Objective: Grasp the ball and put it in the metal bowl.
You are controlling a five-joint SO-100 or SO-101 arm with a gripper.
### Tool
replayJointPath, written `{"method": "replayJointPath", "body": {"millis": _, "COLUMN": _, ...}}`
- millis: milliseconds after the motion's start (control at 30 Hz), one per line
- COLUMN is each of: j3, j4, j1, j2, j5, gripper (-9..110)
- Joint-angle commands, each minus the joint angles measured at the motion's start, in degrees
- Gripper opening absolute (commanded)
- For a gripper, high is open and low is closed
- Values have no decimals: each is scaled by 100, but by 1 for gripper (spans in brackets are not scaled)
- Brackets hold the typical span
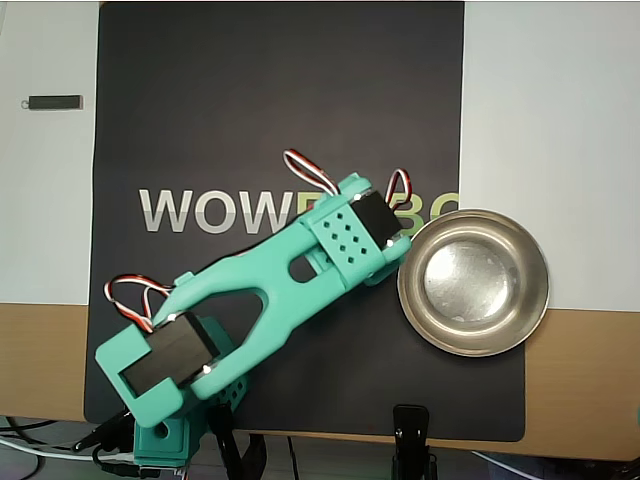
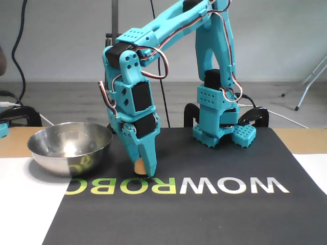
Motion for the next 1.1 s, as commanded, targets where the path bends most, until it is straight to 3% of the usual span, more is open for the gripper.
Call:
{"method": "replayJointPath", "body": {"millis": 0, "j3": -114, "j4": -26, "j1": -44, "j2": 18, "j5": -26, "gripper": 41}}
{"method": "replayJointPath", "body": {"millis": 100, "j3": -114, "j4": -26, "j1": -44, "j2": 18, "j5": -26, "gripper": 28}}
{"method": "replayJointPath", "body": {"millis": 800, "j3": -167, "j4": 53, "j1": 9, "j2": 396, "j5": 18, "gripper": 29}}
{"method": "replayJointPath", "body": {"millis": 1067, "j3": -211, "j4": 1028, "j1": -18, "j2": 1371, "j5": -26, "gripper": 29}}
